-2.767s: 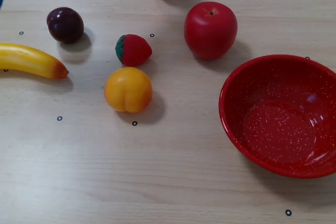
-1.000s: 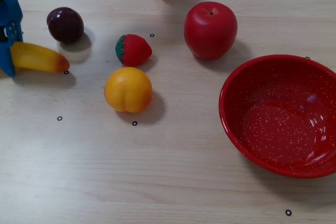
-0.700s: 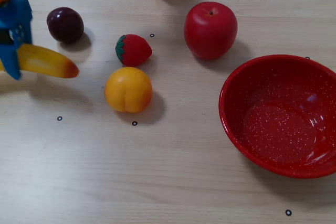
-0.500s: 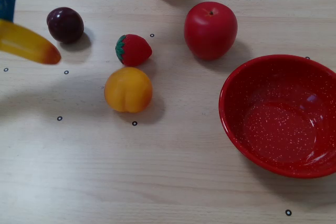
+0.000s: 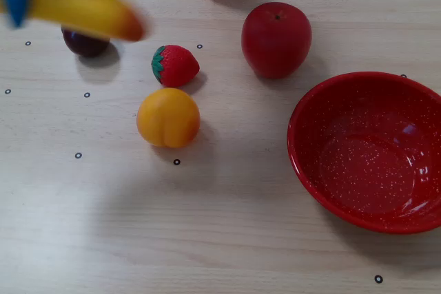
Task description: Put the banana in the red bowl.
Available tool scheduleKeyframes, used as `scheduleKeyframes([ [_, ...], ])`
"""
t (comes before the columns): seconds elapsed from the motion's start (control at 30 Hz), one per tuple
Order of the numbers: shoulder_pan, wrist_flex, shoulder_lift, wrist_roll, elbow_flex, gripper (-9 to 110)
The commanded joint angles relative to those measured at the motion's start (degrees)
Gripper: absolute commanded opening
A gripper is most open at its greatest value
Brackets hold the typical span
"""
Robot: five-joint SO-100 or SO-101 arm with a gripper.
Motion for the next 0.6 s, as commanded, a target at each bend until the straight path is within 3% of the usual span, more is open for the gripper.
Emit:
scheduleKeyframes([
  [0.0, 8.9, 0.1, 9.1, -6.1, -6.4, 0],
  [0.27, 32.0, 1.1, 7.1, -18.6, -7.1, 0],
  [0.57, 47.2, 4.0, -2.5, -23.1, -7.4, 0],
])
